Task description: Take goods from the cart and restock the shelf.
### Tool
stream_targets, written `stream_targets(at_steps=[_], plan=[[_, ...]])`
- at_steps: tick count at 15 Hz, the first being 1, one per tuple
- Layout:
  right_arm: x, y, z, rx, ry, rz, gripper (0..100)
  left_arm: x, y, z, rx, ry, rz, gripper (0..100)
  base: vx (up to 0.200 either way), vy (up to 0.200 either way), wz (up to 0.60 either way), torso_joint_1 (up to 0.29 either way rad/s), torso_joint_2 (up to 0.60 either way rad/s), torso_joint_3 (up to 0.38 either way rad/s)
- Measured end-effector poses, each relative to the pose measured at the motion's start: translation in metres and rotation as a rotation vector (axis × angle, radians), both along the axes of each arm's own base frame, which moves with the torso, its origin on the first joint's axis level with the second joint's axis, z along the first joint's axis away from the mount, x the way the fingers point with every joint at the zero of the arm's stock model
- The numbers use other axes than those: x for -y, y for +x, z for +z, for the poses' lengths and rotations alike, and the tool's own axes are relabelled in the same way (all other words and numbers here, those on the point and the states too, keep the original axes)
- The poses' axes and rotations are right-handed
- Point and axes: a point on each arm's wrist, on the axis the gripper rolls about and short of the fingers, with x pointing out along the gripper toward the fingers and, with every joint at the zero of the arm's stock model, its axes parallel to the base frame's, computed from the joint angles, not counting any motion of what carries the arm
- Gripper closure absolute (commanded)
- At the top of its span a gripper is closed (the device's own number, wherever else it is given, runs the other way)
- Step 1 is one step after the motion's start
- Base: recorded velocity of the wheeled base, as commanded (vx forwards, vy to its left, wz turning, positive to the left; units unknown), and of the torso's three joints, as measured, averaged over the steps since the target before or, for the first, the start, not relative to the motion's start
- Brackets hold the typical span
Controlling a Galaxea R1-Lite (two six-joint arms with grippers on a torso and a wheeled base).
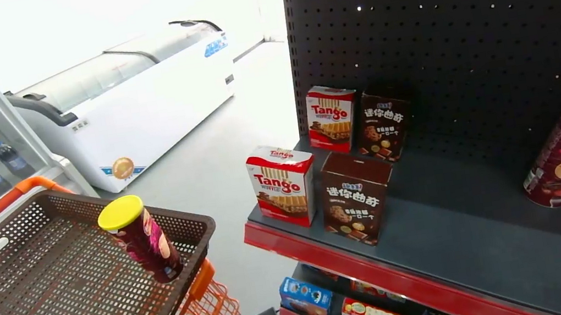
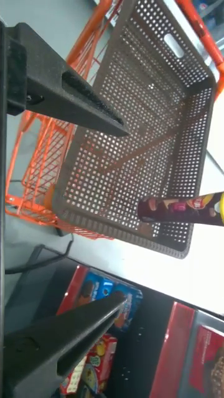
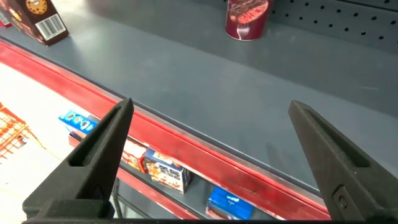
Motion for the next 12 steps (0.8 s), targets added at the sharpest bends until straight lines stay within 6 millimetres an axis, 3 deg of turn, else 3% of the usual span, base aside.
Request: stream_targets(at_steps=[3,7,10,12], plan=[[0.000,0.000,0.000,0.000,0.000,0.000,0,0.000,0.026,0.027,-0.149,0.002,0.008,0,0.000,0.000,0.00,0.000,0.00,0.000],[0.000,0.000,0.000,0.000,0.001,0.000,0,-0.005,0.076,0.046,-0.325,-0.006,0.033,0,0.000,0.000,0.00,0.000,0.00,0.000],[0.000,0.000,0.000,0.000,0.001,-0.001,0,-0.013,0.111,0.050,-0.163,0.092,0.035,0,0.000,0.000,0.00,0.000,0.00,0.000],[0.000,0.000,0.000,0.000,0.000,0.000,0,-0.015,0.127,0.034,-0.105,0.117,0.032,0,0.000,0.000,0.00,0.000,0.00,0.000]])
